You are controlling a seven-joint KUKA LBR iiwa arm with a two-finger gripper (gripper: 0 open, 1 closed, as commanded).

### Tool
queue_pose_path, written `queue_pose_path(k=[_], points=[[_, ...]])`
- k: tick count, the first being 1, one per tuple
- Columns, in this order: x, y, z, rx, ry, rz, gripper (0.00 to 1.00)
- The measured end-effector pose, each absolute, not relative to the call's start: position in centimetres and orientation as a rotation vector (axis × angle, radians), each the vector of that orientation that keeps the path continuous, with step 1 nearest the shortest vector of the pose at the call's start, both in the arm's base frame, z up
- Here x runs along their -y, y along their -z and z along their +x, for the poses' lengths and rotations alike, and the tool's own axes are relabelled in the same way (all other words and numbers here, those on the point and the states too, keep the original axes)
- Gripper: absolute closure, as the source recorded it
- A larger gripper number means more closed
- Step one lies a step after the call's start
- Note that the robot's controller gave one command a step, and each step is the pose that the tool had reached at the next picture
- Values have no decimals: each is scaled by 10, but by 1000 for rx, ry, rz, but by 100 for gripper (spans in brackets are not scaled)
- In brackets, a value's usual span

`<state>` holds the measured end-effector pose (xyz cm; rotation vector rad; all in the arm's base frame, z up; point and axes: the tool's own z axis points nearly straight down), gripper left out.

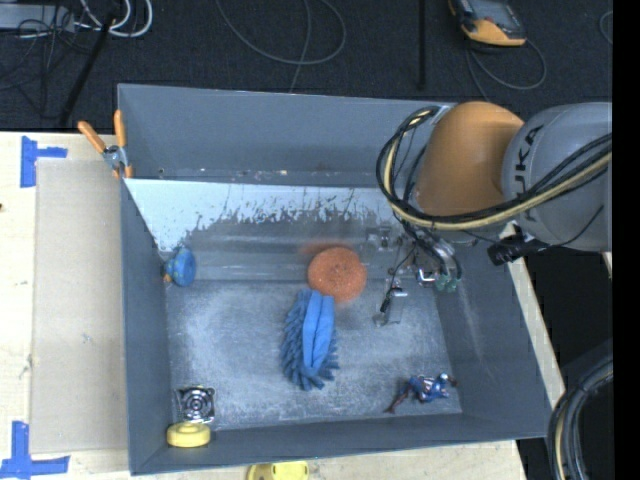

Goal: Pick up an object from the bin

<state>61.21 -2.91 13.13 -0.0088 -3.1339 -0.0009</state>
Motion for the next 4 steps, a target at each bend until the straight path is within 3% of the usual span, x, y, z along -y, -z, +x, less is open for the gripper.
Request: queue_pose_path(k=[2,3,4], points=[[26,-132,615,3145,-1,2,0],[-10,-167,615,3122,2,290,0],[-21,-158,615,3137,-2,367,0]])
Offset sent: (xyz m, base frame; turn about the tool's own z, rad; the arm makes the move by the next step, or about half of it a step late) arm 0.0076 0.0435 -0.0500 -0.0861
